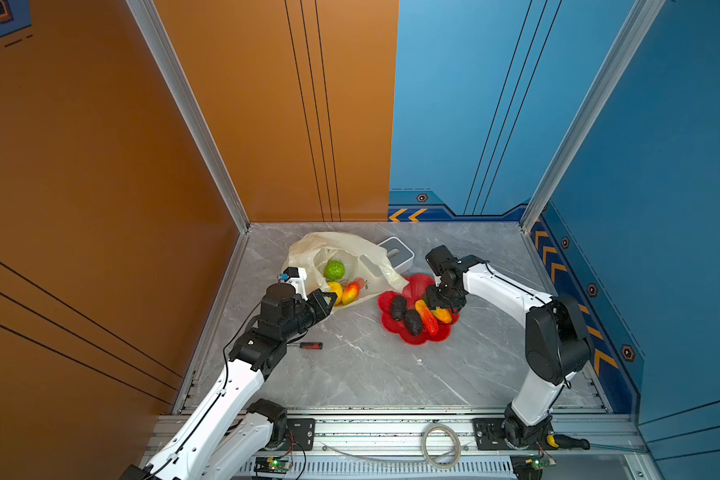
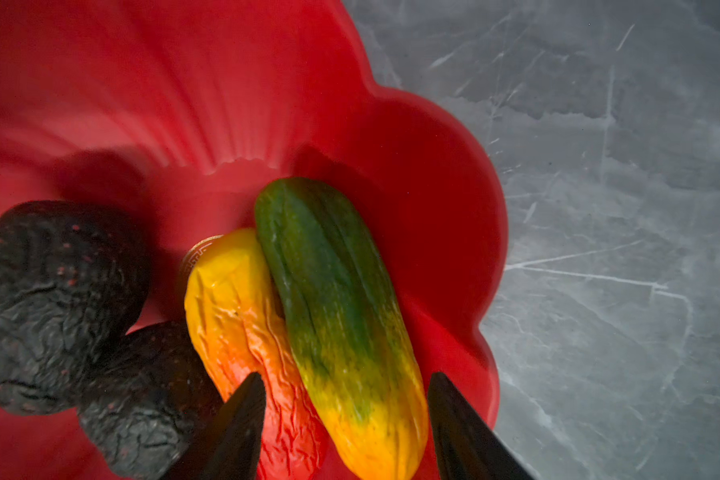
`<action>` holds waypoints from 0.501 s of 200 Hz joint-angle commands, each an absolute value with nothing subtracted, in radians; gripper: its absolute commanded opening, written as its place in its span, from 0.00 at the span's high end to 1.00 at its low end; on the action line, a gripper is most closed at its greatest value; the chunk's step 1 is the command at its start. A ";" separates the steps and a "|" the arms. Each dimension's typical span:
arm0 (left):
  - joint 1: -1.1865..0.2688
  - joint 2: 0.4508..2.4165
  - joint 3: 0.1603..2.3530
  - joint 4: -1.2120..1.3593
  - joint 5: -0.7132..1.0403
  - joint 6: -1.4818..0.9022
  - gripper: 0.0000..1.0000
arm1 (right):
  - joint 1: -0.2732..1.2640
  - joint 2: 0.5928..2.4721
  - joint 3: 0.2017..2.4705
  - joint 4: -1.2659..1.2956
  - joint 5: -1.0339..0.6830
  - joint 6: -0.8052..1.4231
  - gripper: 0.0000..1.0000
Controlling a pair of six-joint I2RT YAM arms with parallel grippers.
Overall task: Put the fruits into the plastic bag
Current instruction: 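Lower the right gripper around the green-yellow cucumber and close on it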
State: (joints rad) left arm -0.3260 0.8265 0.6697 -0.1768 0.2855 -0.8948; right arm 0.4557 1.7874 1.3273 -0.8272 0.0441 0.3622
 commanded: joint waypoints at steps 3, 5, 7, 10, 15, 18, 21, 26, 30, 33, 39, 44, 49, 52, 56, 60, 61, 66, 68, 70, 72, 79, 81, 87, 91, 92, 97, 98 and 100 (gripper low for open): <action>-0.314 0.813 0.700 -0.214 0.308 -0.873 1.00 | 0.460 1.814 1.357 -0.833 0.083 0.342 0.40; -0.314 0.813 0.701 -0.214 0.307 -0.873 1.00 | 0.460 1.815 1.357 -0.834 0.083 0.341 0.40; -0.314 0.813 0.700 -0.214 0.308 -0.873 1.00 | 0.460 1.816 1.357 -0.833 0.085 0.341 0.40; -0.314 0.812 0.700 -0.215 0.308 -0.873 1.00 | 0.460 1.818 1.358 -0.834 0.086 0.339 0.40; -0.313 0.813 0.700 -0.214 0.308 -0.873 1.00 | 0.460 1.819 1.359 -0.834 0.090 0.338 0.40; -0.312 0.812 0.700 -0.213 0.307 -0.873 1.00 | 0.460 1.820 1.360 -0.834 0.089 0.338 0.40; -0.313 0.814 0.700 -0.215 0.307 -0.873 1.00 | 0.460 1.822 1.360 -0.833 0.091 0.337 0.40; -0.313 0.814 0.699 -0.214 0.308 -0.873 1.00 | 0.460 1.824 1.361 -0.834 0.091 0.335 0.40; -0.313 0.814 0.698 -0.214 0.307 -0.873 1.00 | 0.459 1.825 1.361 -0.833 0.091 0.335 0.40; -0.313 0.815 0.698 -0.214 0.308 -0.873 1.00 | 0.459 1.825 1.361 -0.834 0.091 0.334 0.40; -0.313 0.815 0.698 -0.212 0.308 -0.874 1.00 | 0.460 1.828 1.360 -0.834 0.092 0.333 0.40; -0.313 0.814 0.695 -0.212 0.308 -0.874 1.00 | 0.460 1.830 1.361 -0.834 0.092 0.333 0.40; -0.313 0.814 0.695 -0.211 0.308 -0.876 1.00 | 0.460 1.833 1.360 -0.833 0.091 0.333 0.40; -0.313 0.815 0.694 -0.210 0.308 -0.876 1.00 | 0.460 1.834 1.361 -0.834 0.091 0.333 0.40; -0.313 0.815 0.695 -0.210 0.308 -0.876 1.00 | 0.460 1.836 1.360 -0.834 0.091 0.333 0.40; -0.313 0.814 0.692 -0.208 0.308 -0.876 1.00 | 0.460 1.838 1.361 -0.834 0.091 0.332 0.40; -0.312 0.814 0.692 -0.208 0.308 -0.876 1.00 | 0.459 1.839 1.361 -0.833 0.090 0.333 0.40; -0.312 0.814 0.692 -0.208 0.307 -0.876 1.00 | 0.460 1.841 1.361 -0.834 0.089 0.333 0.40; -0.312 0.814 0.692 -0.209 0.307 -0.876 1.00 | 0.460 1.842 1.361 -0.834 0.089 0.332 0.40; -0.312 0.814 0.692 -0.208 0.307 -0.877 1.00 | 0.461 1.843 1.362 -0.834 0.088 0.332 0.40; -0.312 0.813 0.691 -0.207 0.307 -0.877 1.00 | 0.462 1.843 1.363 -0.833 0.087 0.332 0.40; -0.312 0.813 0.691 -0.207 0.307 -0.879 1.00 | 0.462 1.846 1.362 -0.832 0.087 0.333 0.40; -0.312 0.812 0.691 -0.207 0.308 -0.878 1.00 | 0.462 1.847 1.361 -0.833 0.087 0.333 0.40; -0.312 0.813 0.690 -0.207 0.308 -0.879 1.00 | 0.463 1.849 1.364 -0.832 0.087 0.333 0.40; -0.311 0.812 0.689 -0.206 0.308 -0.879 1.00 | 0.463 1.850 1.364 -0.831 0.087 0.333 0.41; -0.311 0.813 0.690 -0.205 0.307 -0.879 1.00 | 0.463 1.850 1.364 -0.832 0.087 0.334 0.41; -0.311 0.813 0.688 -0.206 0.307 -0.880 1.00 | 0.463 1.851 1.363 -0.832 0.086 0.333 0.41; -0.311 0.813 0.688 -0.206 0.308 -0.880 1.00 | 0.463 1.851 1.364 -0.833 0.085 0.334 0.41; -0.311 0.812 0.687 -0.204 0.308 -0.880 1.00 | 0.464 1.852 1.364 -0.831 0.086 0.333 0.41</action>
State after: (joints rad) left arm -0.3206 0.8253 0.6697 -0.1947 0.2897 -0.8948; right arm 0.4568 1.8309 1.3380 -0.8268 0.0582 0.3538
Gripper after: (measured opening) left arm 0.045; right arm 0.596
